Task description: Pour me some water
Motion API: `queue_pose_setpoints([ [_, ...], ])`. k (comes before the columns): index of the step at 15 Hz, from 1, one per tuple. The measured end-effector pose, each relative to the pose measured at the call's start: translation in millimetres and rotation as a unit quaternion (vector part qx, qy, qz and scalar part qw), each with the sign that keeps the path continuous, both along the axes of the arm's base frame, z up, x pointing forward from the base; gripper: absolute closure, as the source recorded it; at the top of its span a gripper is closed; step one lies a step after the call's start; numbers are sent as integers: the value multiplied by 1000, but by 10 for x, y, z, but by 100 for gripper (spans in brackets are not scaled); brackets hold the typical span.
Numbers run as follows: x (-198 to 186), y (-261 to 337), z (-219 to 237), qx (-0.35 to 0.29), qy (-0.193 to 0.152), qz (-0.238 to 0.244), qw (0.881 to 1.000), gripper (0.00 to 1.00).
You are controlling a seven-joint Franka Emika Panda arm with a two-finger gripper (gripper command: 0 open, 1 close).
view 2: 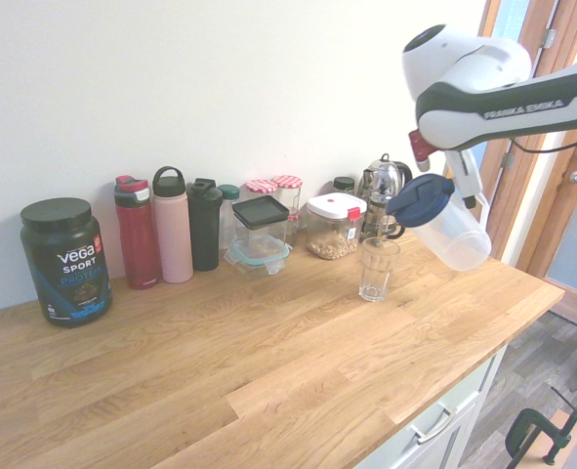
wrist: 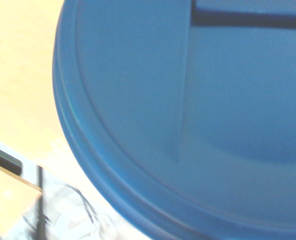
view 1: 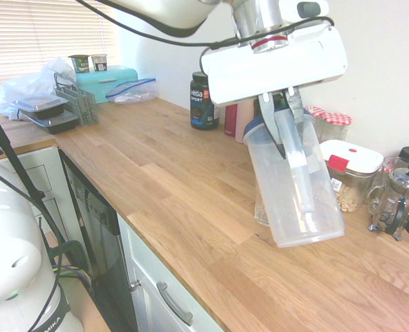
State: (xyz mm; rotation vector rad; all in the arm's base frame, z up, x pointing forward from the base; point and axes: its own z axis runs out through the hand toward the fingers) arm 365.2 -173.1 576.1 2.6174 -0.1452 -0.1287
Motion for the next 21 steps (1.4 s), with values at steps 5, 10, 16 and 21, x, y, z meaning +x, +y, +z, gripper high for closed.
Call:
queue_pose_setpoints([
  [5,-679,-391,-54,147,-68,17,987,100],
  [10,-765,-641,-518,275,-113,62,953,100],
  [16,-1164,-181,-864,307,-138,-58,940,100],
  [21,-1205,911,-643,311,-206,-186,909,100],
])
